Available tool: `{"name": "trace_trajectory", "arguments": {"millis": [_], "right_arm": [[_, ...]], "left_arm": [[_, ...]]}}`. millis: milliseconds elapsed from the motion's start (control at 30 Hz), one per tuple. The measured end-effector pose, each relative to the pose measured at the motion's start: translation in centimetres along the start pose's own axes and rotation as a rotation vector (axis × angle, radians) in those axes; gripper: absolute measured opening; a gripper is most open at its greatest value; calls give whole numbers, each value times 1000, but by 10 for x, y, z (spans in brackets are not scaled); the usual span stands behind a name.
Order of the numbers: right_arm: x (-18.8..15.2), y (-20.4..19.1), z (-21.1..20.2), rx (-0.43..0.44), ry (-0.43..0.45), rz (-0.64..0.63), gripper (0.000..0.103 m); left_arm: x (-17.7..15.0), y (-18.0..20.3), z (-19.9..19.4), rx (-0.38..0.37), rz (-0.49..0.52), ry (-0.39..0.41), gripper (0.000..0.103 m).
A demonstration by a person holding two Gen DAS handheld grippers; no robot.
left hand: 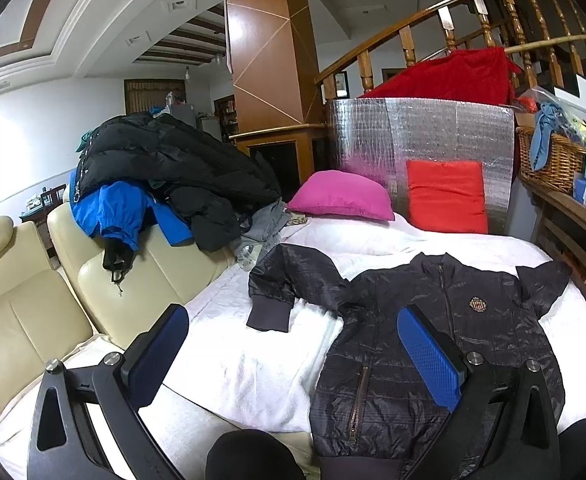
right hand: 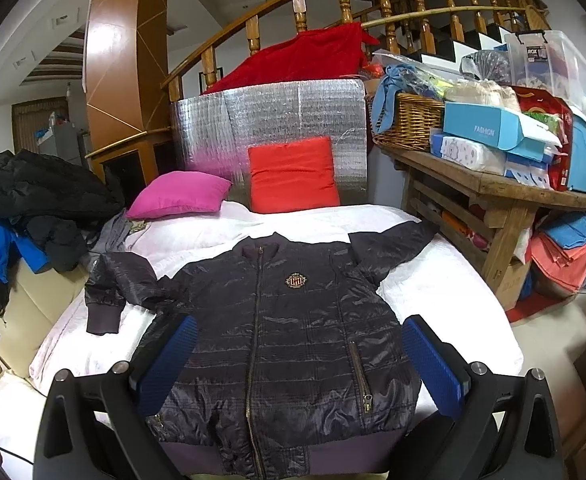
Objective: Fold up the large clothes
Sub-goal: 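Grasp the jacket sleeve nearest the right tool with the right tool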
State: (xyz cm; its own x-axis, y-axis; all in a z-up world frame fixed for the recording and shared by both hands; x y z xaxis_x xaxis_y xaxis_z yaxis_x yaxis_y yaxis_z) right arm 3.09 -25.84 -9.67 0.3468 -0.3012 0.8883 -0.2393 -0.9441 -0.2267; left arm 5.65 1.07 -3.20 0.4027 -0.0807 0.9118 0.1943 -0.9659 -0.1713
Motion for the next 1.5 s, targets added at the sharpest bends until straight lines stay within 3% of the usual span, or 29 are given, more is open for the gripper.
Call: {"name": "trace_trajectory", "arguments": {"millis": [300, 467, 600, 667, 800, 933, 1067, 1233, 1400, 1467, 1500], "right_arm": [[4, 8, 19, -7, -19, 7, 103], [14, 32, 45, 0, -47, 36, 103], [27, 89, 82, 35, -67, 137, 103], [33, 128, 103, 74, -71, 219, 103], [43, 223, 152, 130, -55, 433, 103], [51, 295, 205, 125, -46, 537, 103], [58, 357, 270, 179, -46, 668, 103], [49, 416, 352, 201, -62, 848, 101], [32, 423, 414, 242, -145, 947, 83], [26, 418, 430, 207, -204, 952, 78], [23, 415, 437, 190, -228, 953, 69]], "left_arm": [[0, 17, 16, -1, 21, -15, 103], [-3, 45, 56, -27, 58, -84, 103], [-14, 91, 113, -116, 133, -187, 103], [-24, 123, 150, -176, 182, -275, 103], [-40, 169, 209, -272, 171, -410, 103], [-41, 207, 253, -328, 121, -460, 103], [-39, 235, 285, -338, 89, -425, 103], [-53, 241, 304, -351, 43, -394, 103], [-49, 244, 305, -323, 37, -326, 103], [-49, 247, 303, -313, 60, -307, 103], [-49, 249, 302, -310, 70, -307, 103]]}}
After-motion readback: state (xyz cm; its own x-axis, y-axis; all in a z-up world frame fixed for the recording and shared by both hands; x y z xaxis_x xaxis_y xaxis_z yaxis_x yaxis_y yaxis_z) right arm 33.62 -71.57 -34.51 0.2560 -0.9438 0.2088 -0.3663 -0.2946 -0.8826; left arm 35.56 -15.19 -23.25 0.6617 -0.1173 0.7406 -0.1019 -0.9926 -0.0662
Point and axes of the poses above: each gripper's, at about its wrist camera, not at the fingertips, and z roughly the way its jaws point, y to its right, x to its top, the point moved 1 cm from there along z, roughly the way its jaws point, and after that the axes turned 10 degrees about x, right-handed, at the moved point
